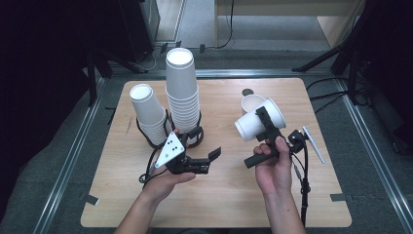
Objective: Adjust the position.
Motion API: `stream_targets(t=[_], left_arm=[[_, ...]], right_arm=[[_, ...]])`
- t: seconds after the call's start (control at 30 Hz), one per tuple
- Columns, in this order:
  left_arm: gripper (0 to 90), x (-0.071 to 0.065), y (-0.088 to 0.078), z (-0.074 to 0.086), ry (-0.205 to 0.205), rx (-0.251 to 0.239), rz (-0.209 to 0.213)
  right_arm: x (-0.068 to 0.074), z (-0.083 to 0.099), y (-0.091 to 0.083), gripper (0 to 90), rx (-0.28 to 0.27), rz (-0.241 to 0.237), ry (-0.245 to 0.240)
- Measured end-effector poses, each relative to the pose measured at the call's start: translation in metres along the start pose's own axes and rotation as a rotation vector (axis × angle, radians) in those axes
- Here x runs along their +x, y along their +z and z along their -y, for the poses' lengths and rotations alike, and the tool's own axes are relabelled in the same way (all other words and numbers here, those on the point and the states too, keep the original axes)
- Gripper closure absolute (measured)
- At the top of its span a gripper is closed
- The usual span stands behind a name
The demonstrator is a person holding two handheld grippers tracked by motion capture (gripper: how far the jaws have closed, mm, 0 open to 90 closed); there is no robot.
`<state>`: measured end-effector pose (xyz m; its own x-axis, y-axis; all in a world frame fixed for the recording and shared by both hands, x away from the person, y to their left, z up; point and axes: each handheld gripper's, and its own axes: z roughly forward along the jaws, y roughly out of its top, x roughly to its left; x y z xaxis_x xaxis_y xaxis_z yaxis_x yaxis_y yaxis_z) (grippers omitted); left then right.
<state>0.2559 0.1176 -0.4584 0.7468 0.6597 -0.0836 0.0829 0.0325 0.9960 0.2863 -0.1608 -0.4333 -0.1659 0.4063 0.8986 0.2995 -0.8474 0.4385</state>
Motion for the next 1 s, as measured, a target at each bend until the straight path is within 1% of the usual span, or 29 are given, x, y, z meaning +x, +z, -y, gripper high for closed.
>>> stream_targets(t=[0.03,0.13,0.2,0.27,0.3,0.33,0.43,0.47,0.5,0.57,0.7,0.8,0.9,1.0], left_arm=[[10.1,0.0001,-0.0001,0.0001,-0.001,0.001,0.000],[10.1,0.0003,0.0000,0.0002,-0.001,0.002,0.000],[10.1,0.0005,0.0000,0.0002,-0.001,0.004,-0.001],[10.0,0.0005,0.0000,0.0003,-0.001,0.005,-0.002],[10.1,0.0006,0.0000,0.0003,-0.001,0.005,-0.002],[10.1,0.0006,0.0000,0.0003,-0.001,0.006,-0.002],[10.1,0.0006,0.0000,0.0005,0.000,0.006,-0.002],[10.1,0.0005,0.0001,0.0007,-0.001,0.007,-0.001],[10.1,0.0006,0.0001,0.0008,-0.001,0.009,0.000],[10.1,0.0008,0.0001,0.0011,-0.002,0.011,-0.001],[10.1,0.0011,-0.0001,0.0012,-0.002,0.013,-0.001],[10.1,0.0012,0.0002,0.0014,-0.003,0.014,0.000],[10.1,0.0014,0.0004,0.0021,-0.003,0.017,0.000],[10.1,0.0018,-0.0002,0.0027,-0.002,0.020,-0.001]], right_arm=[[0.0003,-0.0002,-0.0002,14.9,-0.002,0.001,-0.013],[0.0009,-0.0005,-0.0004,14.9,-0.011,0.012,-0.086],[0.0007,-0.0005,0.0000,14.9,-0.018,0.013,-0.124],[0.0006,-0.0010,-0.0005,14.9,-0.020,0.019,-0.148],[0.0005,-0.0015,-0.0007,14.9,-0.027,0.023,-0.178],[0.0005,-0.0015,-0.0007,14.9,-0.027,0.023,-0.178],[0.0000,-0.0020,-0.0010,14.9,-0.032,0.029,-0.205],[0.0001,-0.0020,-0.0011,14.9,-0.035,0.030,-0.218],[-0.0001,-0.0021,-0.0009,14.9,-0.041,0.033,-0.244],[-0.0004,-0.0020,-0.0008,14.9,-0.047,0.040,-0.280],[-0.0025,-0.0030,0.0001,14.9,-0.051,0.051,-0.320],[-0.0032,-0.0032,0.0001,14.8,-0.057,0.058,-0.360],[-0.0031,-0.0023,0.0002,14.8,-0.069,0.066,-0.430],[-0.0032,-0.0010,0.0012,14.8,-0.076,0.078,-0.528]])
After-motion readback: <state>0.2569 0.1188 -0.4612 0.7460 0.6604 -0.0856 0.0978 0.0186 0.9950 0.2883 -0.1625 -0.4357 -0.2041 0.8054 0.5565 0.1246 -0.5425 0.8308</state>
